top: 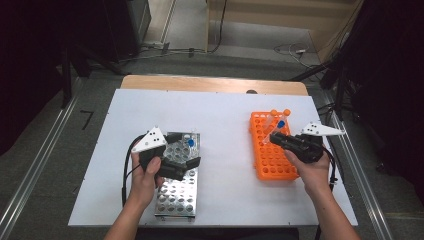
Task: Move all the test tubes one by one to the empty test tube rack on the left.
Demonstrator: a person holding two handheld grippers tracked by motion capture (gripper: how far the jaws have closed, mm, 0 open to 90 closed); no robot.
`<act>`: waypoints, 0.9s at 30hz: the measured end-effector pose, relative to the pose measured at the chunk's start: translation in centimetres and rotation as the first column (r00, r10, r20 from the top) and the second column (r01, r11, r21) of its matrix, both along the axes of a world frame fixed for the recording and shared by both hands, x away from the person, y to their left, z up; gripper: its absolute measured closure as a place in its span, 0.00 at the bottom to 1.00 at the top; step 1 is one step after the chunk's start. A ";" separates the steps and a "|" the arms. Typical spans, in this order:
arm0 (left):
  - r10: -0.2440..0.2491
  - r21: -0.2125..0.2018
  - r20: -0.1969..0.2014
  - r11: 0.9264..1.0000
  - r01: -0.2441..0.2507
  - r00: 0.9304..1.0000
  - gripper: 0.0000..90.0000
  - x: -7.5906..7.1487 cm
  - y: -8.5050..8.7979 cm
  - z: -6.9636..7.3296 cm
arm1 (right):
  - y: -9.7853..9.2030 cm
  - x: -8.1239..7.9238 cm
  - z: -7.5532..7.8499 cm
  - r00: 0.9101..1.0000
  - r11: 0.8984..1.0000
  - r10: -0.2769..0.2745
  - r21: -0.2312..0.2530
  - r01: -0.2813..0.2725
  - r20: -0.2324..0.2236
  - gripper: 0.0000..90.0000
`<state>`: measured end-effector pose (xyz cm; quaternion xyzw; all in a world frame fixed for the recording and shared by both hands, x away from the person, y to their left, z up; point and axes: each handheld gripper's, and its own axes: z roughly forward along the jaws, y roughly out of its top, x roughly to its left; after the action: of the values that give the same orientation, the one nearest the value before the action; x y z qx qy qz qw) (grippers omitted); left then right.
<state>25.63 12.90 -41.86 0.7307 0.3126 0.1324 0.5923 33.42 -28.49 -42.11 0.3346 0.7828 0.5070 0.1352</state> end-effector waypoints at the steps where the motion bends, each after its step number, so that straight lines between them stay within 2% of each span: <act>1: 0.001 0.000 -0.001 1.000 -0.001 1.000 0.00 -0.1 -0.1 0.0 | 0.3 -0.1 0.1 1.000 1.000 0.012 -0.001 -0.012 0.000 0.84; 7: -0.005 -0.014 -0.003 1.000 0.005 1.000 0.00 -0.2 -0.6 0.3 | 2.1 -1.0 0.4 0.997 0.997 0.072 0.004 -0.072 -0.006 0.84; 12: -0.034 -0.019 -0.001 0.999 0.034 0.999 0.00 -0.4 -1.3 0.6 | 3.6 -1.9 0.5 0.992 0.992 0.122 -0.012 -0.122 -0.008 0.84; 15: -0.027 -0.014 -0.003 1.000 0.027 1.000 0.01 -0.6 -2.0 0.8 | 4.5 -2.3 0.6 0.989 0.989 0.149 -0.010 -0.149 -0.011 0.84; 17: 0.003 0.000 -0.008 1.000 -0.003 1.000 0.06 -0.6 -2.5 0.9 | 5.1 -2.6 0.6 0.985 0.985 0.173 -0.006 -0.174 -0.016 0.84; 20: 0.015 0.020 -0.010 1.000 -0.015 1.000 0.13 -0.7 -3.3 1.0 | 6.0 -3.1 0.6 0.979 0.979 0.201 -0.014 -0.202 -0.020 0.84; 27: -0.028 0.008 -0.008 1.000 0.028 1.000 0.28 -0.9 -4.5 1.1 | 7.8 -4.0 0.6 0.966 0.965 0.258 -0.030 -0.259 -0.026 0.84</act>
<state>24.74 8.43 -40.74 0.7379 0.3041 0.1224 0.5900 29.38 -20.68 -41.55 0.2328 0.8295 0.5035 0.0649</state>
